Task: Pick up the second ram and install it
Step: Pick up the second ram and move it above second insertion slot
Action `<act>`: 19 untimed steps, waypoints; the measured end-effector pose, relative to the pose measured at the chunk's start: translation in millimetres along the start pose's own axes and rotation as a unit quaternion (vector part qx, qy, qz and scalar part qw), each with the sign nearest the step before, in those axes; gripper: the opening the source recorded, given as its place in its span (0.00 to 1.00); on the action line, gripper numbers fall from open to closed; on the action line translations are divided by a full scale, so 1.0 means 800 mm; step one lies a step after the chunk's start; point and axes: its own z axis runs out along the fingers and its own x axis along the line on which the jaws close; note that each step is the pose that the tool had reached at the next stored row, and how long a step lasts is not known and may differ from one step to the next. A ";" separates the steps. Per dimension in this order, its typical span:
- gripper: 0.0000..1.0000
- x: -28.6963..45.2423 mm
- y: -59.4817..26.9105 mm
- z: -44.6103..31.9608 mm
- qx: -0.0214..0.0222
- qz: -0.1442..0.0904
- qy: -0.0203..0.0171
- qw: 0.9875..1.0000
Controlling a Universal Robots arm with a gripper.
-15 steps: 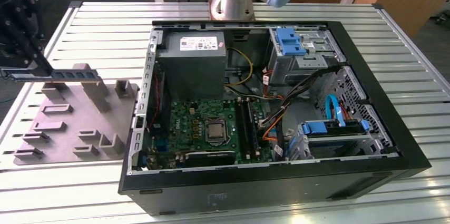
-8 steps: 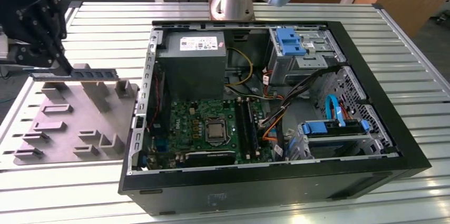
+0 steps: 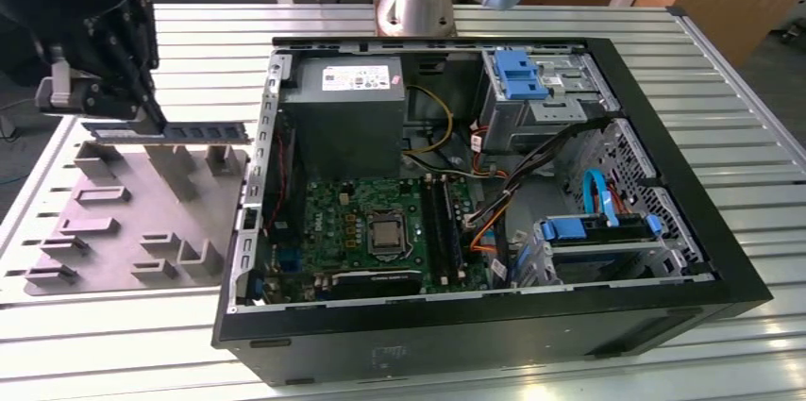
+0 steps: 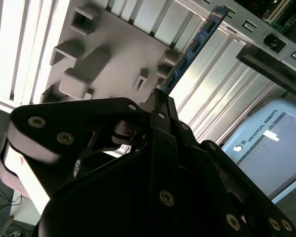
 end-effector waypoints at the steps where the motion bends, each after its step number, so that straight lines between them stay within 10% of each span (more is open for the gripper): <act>1: 0.13 -0.0002 -0.004 -0.0002 0.000 0.000 0.000 1.000; 19: 0.13 -0.0044 -0.096 -0.0045 0.000 0.000 0.000 1.000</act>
